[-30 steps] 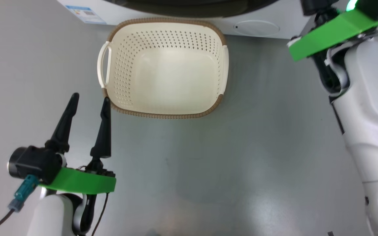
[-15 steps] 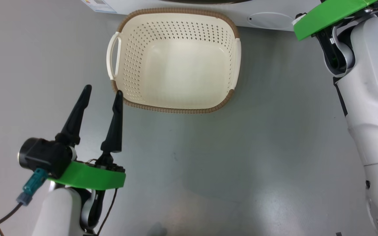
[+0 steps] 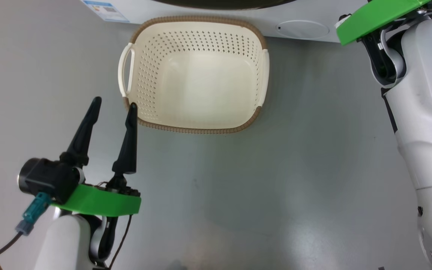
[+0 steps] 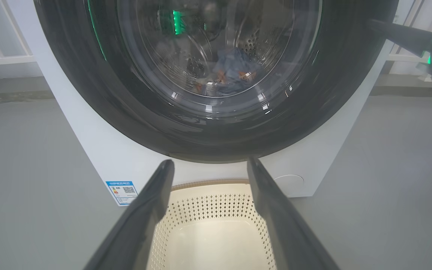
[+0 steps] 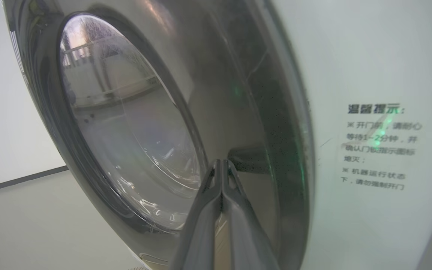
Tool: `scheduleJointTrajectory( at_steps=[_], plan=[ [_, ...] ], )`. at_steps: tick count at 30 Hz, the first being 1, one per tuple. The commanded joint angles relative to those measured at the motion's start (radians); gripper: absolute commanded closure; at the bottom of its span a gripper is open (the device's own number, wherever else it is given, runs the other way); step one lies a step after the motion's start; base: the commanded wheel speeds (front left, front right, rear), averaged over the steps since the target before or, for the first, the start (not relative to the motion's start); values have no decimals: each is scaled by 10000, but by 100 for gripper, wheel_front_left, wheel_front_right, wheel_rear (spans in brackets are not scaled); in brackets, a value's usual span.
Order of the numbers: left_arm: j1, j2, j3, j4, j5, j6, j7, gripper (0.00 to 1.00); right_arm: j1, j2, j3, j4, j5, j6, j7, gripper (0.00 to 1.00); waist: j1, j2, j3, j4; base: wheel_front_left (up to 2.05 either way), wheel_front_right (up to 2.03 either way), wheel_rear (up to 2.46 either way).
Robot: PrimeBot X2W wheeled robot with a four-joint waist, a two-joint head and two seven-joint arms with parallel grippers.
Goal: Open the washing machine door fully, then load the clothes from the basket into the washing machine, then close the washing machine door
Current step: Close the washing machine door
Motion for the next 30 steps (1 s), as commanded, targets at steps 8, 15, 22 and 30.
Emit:
scheduleJointTrajectory(
  at_steps=[8, 15, 22, 30],
  plan=[
    [161, 262, 535, -174, 154, -15, -63, 0, 1065, 84, 573, -849, 792, -99, -45, 100, 0, 0, -531, -454, 0, 0, 0],
    [349, 349, 710, -176, 292, -15, -63, 0, 2173, -112, 1070, -1479, 1365, -99, -45, 100, 0, 0, -1085, -868, 0, 0, 0],
    [630, 497, 861, -165, 383, -15, -63, 0, 3138, -249, 1032, -2072, 1571, -99, -45, 100, 0, 0, -1656, -1313, 0, 0, 0],
    [1017, 598, 1152, -107, 425, -15, -63, 0, 4406, -217, 607, -2728, 1414, -99, -45, 85, 0, 0, -2341, -1872, 0, 0, 0]
  ],
)
